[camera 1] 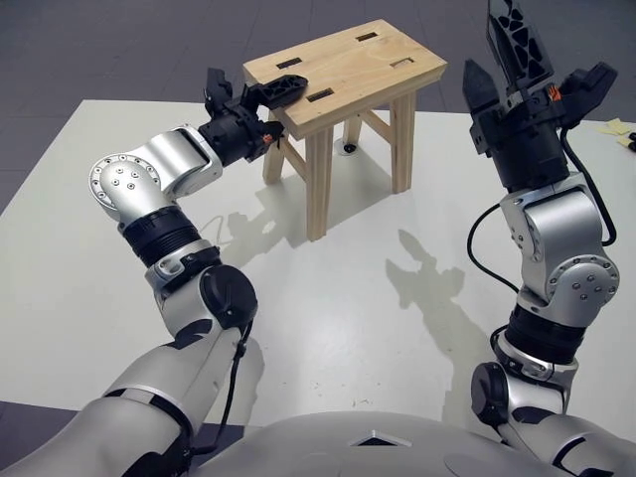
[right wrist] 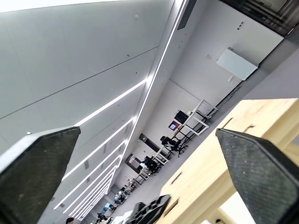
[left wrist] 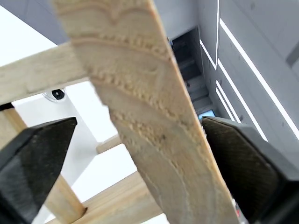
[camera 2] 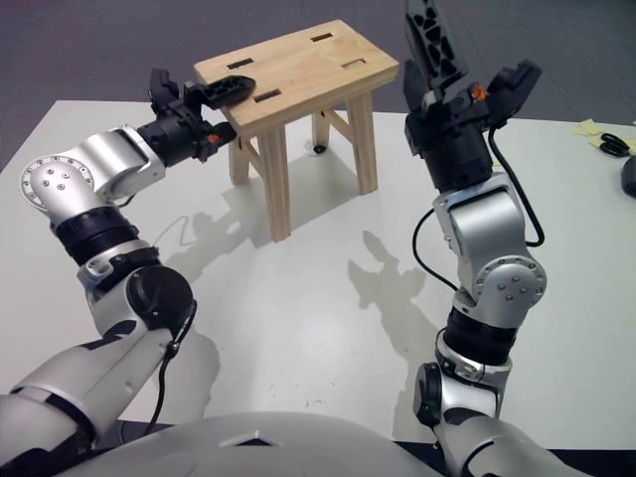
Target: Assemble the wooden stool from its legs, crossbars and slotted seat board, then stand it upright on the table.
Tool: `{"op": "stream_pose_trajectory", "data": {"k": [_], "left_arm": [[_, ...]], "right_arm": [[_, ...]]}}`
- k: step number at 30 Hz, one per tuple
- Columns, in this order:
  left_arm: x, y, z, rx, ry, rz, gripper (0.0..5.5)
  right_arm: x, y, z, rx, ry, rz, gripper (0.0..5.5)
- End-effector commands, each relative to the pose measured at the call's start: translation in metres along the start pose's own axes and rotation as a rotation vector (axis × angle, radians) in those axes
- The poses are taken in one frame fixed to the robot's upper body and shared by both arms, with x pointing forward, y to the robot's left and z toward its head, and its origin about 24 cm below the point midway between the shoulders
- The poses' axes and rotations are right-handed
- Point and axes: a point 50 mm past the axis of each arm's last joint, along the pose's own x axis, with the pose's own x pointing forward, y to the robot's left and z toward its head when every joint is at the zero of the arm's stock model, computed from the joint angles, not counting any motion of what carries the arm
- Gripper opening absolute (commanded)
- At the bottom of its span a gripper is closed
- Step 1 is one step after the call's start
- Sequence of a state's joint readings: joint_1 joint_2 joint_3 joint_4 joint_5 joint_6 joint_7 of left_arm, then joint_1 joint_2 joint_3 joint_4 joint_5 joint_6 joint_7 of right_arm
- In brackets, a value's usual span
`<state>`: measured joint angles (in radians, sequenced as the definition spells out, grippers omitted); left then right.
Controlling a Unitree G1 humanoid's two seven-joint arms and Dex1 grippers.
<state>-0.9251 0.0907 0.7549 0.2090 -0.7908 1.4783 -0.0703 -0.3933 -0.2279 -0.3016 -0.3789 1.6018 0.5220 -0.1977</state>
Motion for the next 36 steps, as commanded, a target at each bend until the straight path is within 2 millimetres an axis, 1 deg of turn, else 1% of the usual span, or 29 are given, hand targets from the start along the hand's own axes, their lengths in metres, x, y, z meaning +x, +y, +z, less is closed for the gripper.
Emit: {"op": "stream_pose_trajectory", "data": {"k": [1,4,6,8,10,13,14,15,17,19,21,23,24,26,28,29,30,32,34,36], "left_arm": [[-0.01,0.006,0.001,0.088,0.122,-0.015,5.36],[-0.011,-0.002,0.005,0.164,0.163,-0.091,5.36],[-0.013,-0.009,0.004,0.209,0.196,-0.176,5.36],[-0.018,-0.012,0.001,0.254,0.235,-0.226,5.36],[-0.027,-0.006,-0.003,0.297,0.277,-0.214,5.36],[-0.052,0.015,-0.016,0.448,0.379,-0.069,5.36],[-0.058,0.021,-0.016,0.499,0.389,-0.015,5.36],[-0.064,0.025,-0.013,0.53,0.37,0.029,5.36],[-0.075,0.024,-0.003,0.571,0.296,0.054,5.36],[-0.084,0.01,0.007,0.547,0.16,-0.048,5.36],[-0.094,0.004,0.016,0.521,-0.013,-0.114,5.36],[-0.097,0.006,0.027,0.519,-0.205,-0.068,5.36],[-0.096,0.009,0.034,0.517,-0.31,-0.008,5.36],[-0.089,0.021,0.042,0.57,-0.44,0.192,5.36],[-0.076,0.035,0.043,0.654,-0.478,0.349,5.36],[-0.069,0.04,0.041,0.674,-0.487,0.386,5.36],[-0.06,0.04,0.038,0.699,-0.497,0.4,5.36],[-0.043,0.035,0.031,0.673,-0.506,0.354,5.36],[-0.028,0.028,0.022,0.678,-0.476,0.296,5.36],[-0.018,0.022,0.012,0.697,-0.434,0.248,5.36]], "right_arm": [[0.002,0.001,0.012,-0.047,-0.019,0.007,5.4],[0.002,-0.002,0.013,-0.059,-0.02,-0.003,5.4],[0.002,-0.003,0.012,-0.061,-0.014,-0.002,5.4],[0.002,-0.003,0.01,-0.076,0.0,0.002,5.4],[0.003,-0.003,0.01,-0.097,0.012,0.008,5.4],[0.001,-0.003,0.019,-0.138,0.004,0.012,5.4],[-0.001,-0.003,0.022,-0.152,-0.002,0.011,5.4],[-0.003,-0.003,0.025,-0.168,-0.011,0.008,5.4],[-0.008,-0.004,0.032,-0.202,-0.028,-0.002,5.4],[-0.014,-0.009,0.035,-0.264,-0.037,-0.045,5.4],[-0.016,-0.03,0.031,-0.465,0.019,-0.202,5.4],[-0.017,-0.058,0.028,-0.762,0.117,-0.386,5.4],[-0.015,-0.073,0.03,-0.876,0.139,-0.449,5.4],[-0.008,-0.096,0.032,-1.005,0.172,-0.511,5.4],[0.004,-0.115,0.031,-1.095,0.223,-0.514,5.4],[0.011,-0.123,0.029,-1.132,0.248,-0.506,5.4],[0.02,-0.134,0.026,-1.168,0.286,-0.501,5.4],[0.035,-0.147,0.022,-1.254,0.336,-0.499,5.4],[0.045,-0.153,0.022,-1.317,0.363,-0.509,5.4],[0.053,-0.154,0.022,-1.383,0.393,-0.516,5.4]]}}
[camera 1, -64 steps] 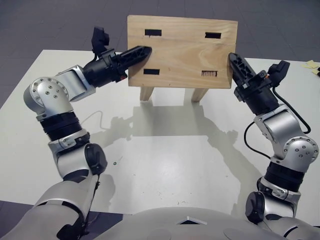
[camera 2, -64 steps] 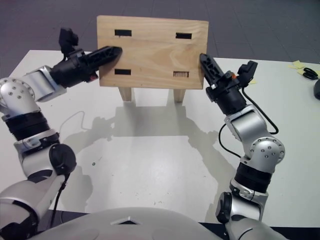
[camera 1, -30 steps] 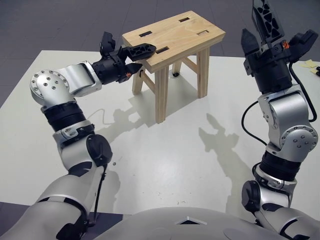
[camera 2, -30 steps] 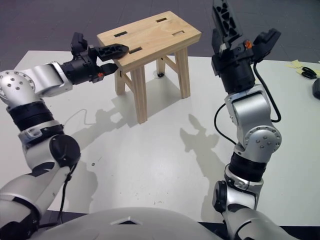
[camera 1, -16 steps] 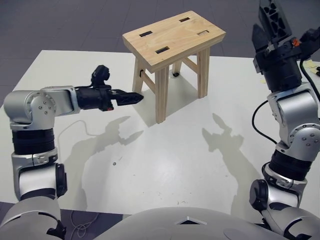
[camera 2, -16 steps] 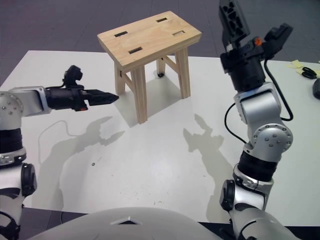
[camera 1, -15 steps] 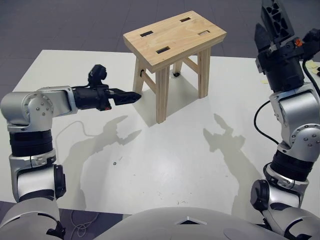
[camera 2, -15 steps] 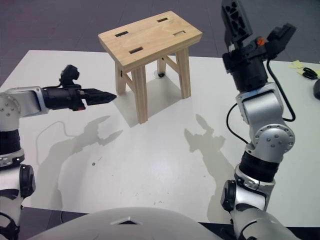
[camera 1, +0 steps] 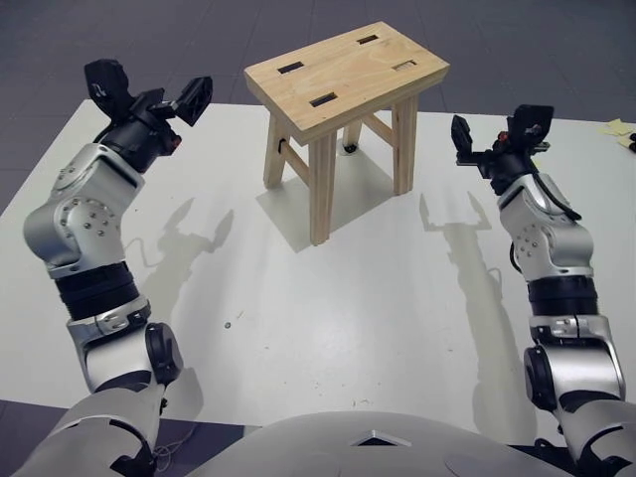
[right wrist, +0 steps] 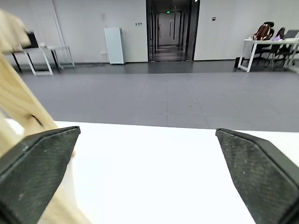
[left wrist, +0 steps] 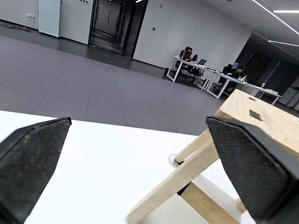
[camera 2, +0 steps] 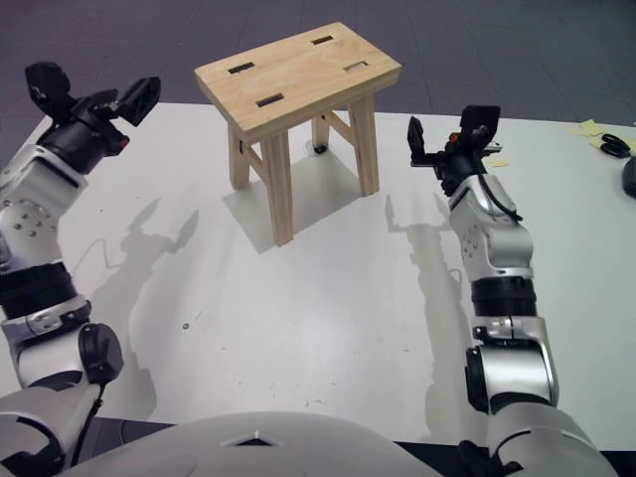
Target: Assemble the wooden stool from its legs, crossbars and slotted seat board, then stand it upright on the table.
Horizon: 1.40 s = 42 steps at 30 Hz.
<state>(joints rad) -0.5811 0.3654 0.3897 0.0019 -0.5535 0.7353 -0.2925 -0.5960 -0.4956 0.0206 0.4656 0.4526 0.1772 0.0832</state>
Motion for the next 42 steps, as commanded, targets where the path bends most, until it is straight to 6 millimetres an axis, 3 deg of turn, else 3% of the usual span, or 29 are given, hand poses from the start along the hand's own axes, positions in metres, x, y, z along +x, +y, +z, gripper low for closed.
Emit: {"op": "stream_pose_trajectory", "data": {"k": [1,6,10,16,21,25,30,34,38,42], "left_arm": [[0.027,-0.04,-0.024,0.038,0.014,-0.079,5.36],[0.03,-0.054,-0.036,0.046,0.066,-0.157,5.36],[0.029,-0.048,-0.037,0.067,0.079,-0.146,5.36],[0.023,-0.033,-0.027,0.064,0.045,-0.091,5.36],[0.015,-0.027,-0.031,0.068,0.068,-0.094,5.36],[0.016,-0.023,-0.025,0.109,0.057,-0.082,5.36],[0.018,-0.017,-0.014,0.089,-0.002,-0.027,5.36],[0.019,-0.016,-0.01,0.095,-0.056,0.031,5.36],[0.008,-0.012,0.011,0.195,-0.237,0.19,5.36],[-0.007,-0.019,0.002,0.303,-0.311,0.304,5.36]], "right_arm": [[0.043,0.012,0.007,-0.332,0.033,0.047,5.4],[0.045,0.012,0.006,-0.441,0.049,0.121,5.4],[0.036,0.023,-0.011,-0.464,0.112,0.426,5.4],[-0.005,0.017,-0.041,-0.435,0.24,0.933,5.4],[-0.044,0.031,-0.043,-0.35,0.176,1.093,5.4],[-0.072,0.035,-0.04,-0.252,0.133,1.032,5.4],[-0.089,0.029,-0.029,-0.051,0.065,0.837,5.4],[-0.094,0.019,-0.021,0.097,-0.015,0.618,5.4],[-0.085,0.001,0.007,0.245,-0.216,0.188,5.4],[-0.082,0.006,0.008,0.22,-0.238,-0.045,5.4]]}}
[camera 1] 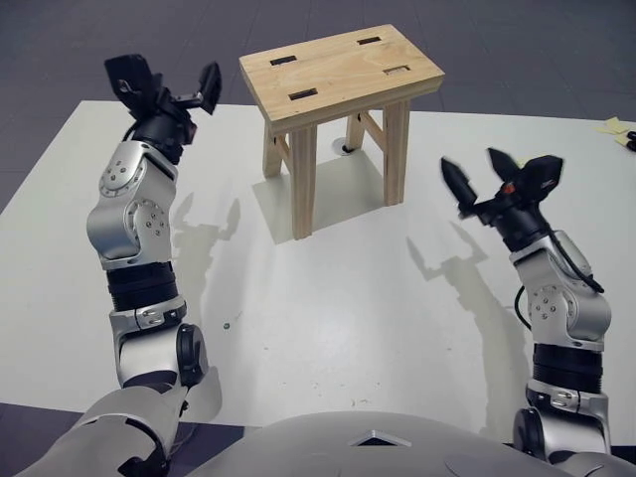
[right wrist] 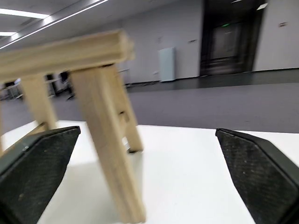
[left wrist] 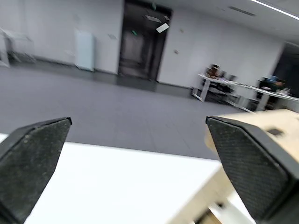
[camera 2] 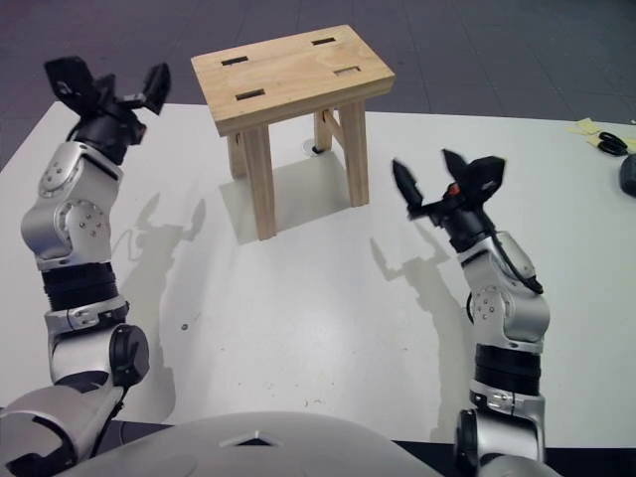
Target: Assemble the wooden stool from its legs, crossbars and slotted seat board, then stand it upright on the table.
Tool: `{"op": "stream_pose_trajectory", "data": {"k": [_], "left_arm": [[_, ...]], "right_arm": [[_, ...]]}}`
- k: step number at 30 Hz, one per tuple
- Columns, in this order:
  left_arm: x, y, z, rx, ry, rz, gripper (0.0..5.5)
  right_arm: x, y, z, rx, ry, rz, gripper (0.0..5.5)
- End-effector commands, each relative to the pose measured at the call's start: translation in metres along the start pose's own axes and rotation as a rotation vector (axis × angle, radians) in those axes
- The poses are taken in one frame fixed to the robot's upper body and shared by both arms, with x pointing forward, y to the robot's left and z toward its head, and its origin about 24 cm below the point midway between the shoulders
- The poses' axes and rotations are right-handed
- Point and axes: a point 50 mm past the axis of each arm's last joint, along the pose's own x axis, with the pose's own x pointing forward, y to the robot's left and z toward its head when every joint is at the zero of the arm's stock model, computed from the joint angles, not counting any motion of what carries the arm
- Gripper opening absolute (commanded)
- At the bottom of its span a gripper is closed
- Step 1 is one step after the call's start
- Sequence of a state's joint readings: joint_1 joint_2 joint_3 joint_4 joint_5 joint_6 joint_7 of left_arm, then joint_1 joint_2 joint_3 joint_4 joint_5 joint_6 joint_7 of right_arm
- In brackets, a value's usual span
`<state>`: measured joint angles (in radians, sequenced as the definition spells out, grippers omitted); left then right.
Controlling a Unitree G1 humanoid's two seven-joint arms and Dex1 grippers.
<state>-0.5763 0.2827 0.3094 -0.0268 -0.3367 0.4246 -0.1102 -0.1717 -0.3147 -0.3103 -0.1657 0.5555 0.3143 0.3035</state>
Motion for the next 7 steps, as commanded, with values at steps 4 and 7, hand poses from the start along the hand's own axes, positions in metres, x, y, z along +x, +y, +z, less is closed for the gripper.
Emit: {"op": "stream_pose_trajectory", "data": {"k": [4,7], "left_arm": [[-0.019,-0.025,-0.023,0.115,-0.06,0.089,5.36],[-0.019,-0.043,-0.03,0.143,-0.059,0.032,5.36]], "right_arm": [[0.008,0.001,-0.007,-0.103,-0.019,-0.333,5.4],[0.006,-0.002,0.0,-0.135,-0.04,-0.299,5.4]]}}
